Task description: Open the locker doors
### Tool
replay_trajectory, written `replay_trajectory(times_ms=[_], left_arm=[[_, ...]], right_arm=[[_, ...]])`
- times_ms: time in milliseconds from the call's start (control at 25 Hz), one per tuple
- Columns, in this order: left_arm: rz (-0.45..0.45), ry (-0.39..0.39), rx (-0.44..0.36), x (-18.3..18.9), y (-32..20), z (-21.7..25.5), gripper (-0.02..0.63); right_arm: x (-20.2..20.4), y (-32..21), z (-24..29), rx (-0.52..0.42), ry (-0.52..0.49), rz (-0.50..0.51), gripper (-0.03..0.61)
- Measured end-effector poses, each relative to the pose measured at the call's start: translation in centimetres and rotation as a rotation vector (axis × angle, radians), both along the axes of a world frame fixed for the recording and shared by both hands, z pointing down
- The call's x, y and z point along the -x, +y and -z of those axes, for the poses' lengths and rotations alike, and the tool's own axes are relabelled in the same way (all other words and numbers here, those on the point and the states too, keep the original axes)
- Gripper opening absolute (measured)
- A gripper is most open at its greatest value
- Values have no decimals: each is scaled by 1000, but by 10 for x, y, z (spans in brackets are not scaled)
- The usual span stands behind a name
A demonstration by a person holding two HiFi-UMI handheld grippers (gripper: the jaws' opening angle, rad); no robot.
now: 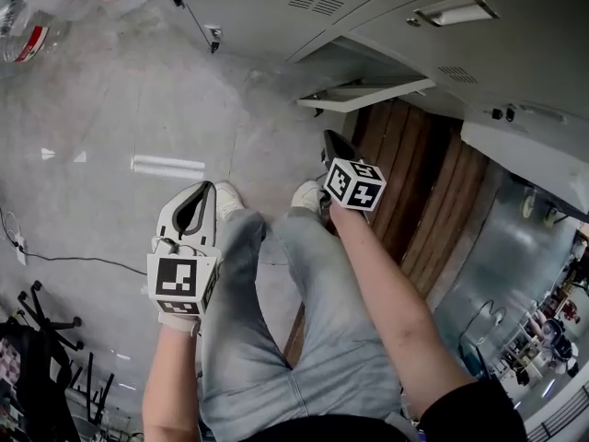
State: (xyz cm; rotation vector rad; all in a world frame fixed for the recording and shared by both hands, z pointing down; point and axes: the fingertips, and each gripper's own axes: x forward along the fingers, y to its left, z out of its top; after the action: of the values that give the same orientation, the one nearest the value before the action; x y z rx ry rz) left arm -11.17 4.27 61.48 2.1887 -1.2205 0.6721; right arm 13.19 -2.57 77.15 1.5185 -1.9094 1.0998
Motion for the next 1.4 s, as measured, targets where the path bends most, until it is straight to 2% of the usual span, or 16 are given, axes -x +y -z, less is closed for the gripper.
replay_trajectory(times_ms=[200, 400, 680, 960, 1080, 1200, 1400], left_arm=[[25, 31, -17, -7, -13, 29, 18], [28, 91, -43, -14, -18, 70, 17], [16, 118, -88, -16, -21, 132, 17], [14, 166, -154, -14, -24, 221, 17], [-12, 158, -197, -17, -27, 261, 17], [-42, 142, -244, -21, -33, 303, 17], [-50, 162, -352, -24, -51, 382, 17]], right_arm=[[32, -2, 60, -36, -39, 157, 26], [58, 1, 142, -94, -80, 258, 26], [86, 0, 263, -224, -77, 381, 26], [99, -3, 388, -368, -67, 453, 26], [103, -3, 436, -426, -72, 465, 26], [105, -1, 486, -487, -80, 473, 26], [103, 2, 561, -575, -95, 465, 26]])
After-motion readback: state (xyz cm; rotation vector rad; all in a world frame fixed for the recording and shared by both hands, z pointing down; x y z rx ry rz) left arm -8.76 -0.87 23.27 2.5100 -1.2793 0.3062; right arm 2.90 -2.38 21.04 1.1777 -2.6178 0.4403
